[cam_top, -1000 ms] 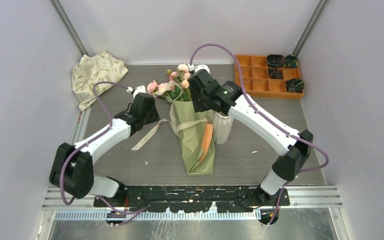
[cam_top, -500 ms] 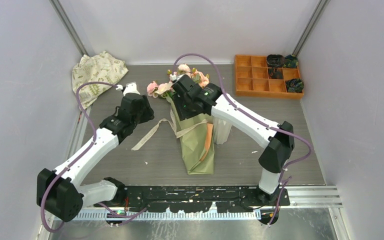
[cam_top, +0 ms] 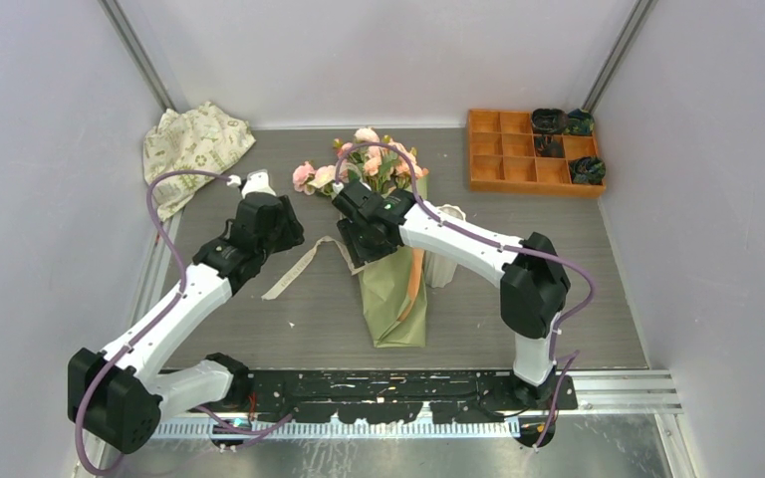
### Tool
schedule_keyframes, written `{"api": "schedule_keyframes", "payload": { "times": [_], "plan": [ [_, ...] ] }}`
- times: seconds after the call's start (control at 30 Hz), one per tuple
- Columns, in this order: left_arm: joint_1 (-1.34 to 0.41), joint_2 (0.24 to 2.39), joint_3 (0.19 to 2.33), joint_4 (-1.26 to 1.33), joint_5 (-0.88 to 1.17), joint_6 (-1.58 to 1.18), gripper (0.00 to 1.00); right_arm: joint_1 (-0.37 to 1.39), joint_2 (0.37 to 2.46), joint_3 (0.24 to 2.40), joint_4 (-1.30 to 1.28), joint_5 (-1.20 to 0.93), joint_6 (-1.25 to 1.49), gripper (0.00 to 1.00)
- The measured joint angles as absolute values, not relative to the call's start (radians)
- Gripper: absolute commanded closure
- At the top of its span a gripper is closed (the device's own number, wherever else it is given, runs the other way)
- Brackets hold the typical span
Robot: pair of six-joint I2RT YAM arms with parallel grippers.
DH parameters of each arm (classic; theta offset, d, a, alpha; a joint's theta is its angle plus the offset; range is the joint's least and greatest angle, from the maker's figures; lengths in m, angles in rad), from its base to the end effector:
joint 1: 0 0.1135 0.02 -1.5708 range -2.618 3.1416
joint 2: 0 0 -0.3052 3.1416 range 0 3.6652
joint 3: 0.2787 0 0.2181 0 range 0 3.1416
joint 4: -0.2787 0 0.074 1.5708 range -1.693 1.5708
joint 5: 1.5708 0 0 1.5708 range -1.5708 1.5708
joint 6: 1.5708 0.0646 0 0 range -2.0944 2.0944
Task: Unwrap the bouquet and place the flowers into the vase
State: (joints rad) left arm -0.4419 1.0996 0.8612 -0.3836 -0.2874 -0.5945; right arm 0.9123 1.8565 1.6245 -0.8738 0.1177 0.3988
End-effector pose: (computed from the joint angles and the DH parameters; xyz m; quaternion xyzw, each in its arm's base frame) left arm 0.1975 -0.0732 0.3150 -0.1323 0.8729 -0.1133 0.4558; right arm 0.2421 0.3005 0.2930 -0.2336 0.9430 0.0948 0.2172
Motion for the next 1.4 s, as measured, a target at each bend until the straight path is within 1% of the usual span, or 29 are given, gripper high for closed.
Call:
{"api": "schedule_keyframes", "payload": {
  "times": [0.2,0.27,0.43,0.67,1.1,1.4],
  "plan": [
    [-0.442,1.068,0.85,-0.387,-0.287,-0.595,0.54,0.912,1.866,1.623,-0.868,0.136,0.395,0.46],
    [-0.442,1.061,0.844,-0.387,-0.287,-0.595,0.54,0.912,1.866,1.623,-0.868,0.138,0.395,0.42],
    [-0.442,1.06,0.841,-0.388,-0.287,-0.595,0.54,0.912,1.882,1.624,-0.867,0.162,0.391,0.37],
    [-0.442,1.056,0.841,-0.391,-0.287,-0.595,0.54,0.912,1.946,1.677,-0.872,0.218,0.363,0.37],
    [-0.442,1.023,0.837,-0.402,-0.287,-0.594,0.54,0.903,1.948,1.753,-0.892,0.285,0.301,0.37],
    [-0.442,1.023,0.837,-0.403,-0.287,-0.594,0.54,0.87,1.959,1.755,-0.913,0.259,0.276,0.4]
  ]
}}
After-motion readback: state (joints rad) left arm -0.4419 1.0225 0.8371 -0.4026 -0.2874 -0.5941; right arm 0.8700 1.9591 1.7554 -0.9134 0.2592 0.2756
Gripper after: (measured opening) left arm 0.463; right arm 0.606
